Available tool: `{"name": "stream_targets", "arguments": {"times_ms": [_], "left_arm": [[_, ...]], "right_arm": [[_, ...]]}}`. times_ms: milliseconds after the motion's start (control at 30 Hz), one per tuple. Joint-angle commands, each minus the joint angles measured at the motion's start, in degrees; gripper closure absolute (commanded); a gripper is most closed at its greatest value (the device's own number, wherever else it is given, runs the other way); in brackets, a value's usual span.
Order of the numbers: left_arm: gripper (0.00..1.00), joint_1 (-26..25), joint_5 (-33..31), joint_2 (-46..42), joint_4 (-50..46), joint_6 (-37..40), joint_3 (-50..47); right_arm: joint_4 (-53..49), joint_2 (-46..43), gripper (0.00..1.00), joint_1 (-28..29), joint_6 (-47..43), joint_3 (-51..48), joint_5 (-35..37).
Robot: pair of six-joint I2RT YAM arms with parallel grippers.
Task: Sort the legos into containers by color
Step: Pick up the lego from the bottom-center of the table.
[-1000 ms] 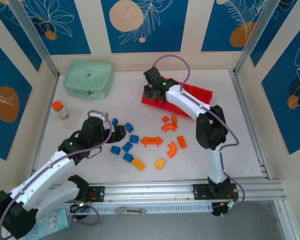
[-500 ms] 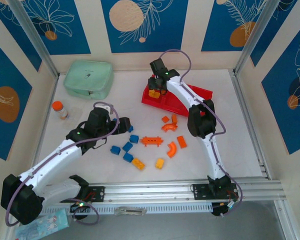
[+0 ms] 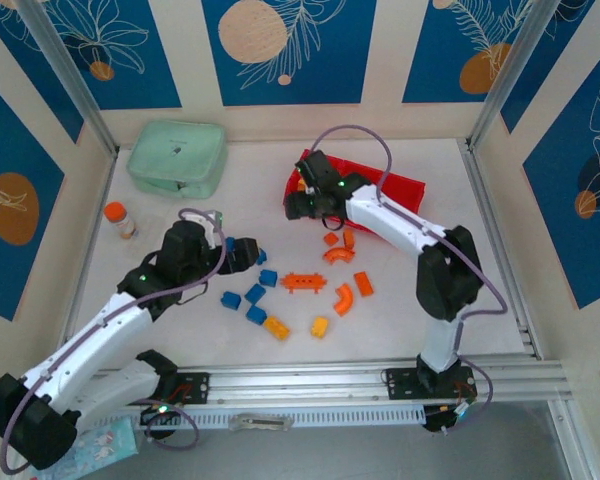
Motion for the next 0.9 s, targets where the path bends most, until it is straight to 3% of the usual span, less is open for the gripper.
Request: {"name": "stream_targets", "arguments": {"times_ms": [0,267,700,867], "left_arm": [[0.01,0.5,5.3,-1.7,-2.8,-0.3,-1.8],[0.01,0.0,9.0,-6.1,-3.1,-1.9,-6.7],[0.01,-4.6,6.2,-12.2,-0.4,-7.0,-13.3],[0.01,-6.9,4.0,-10.9,1.2,-7.2,-13.9]], "right_arm": [[-1.0,-5.1,0.21,2.0,4.1,-6.8,0.2],[-1.6,-16.3,0.16,10.2,14.2,-23.9,-0.2],[-6.4,-20.9,0.12,20.9,30.1,-35.0,-0.6],[-2.7,-20.9,0.14,24.4,36.3,-38.9,-0.7]]}}
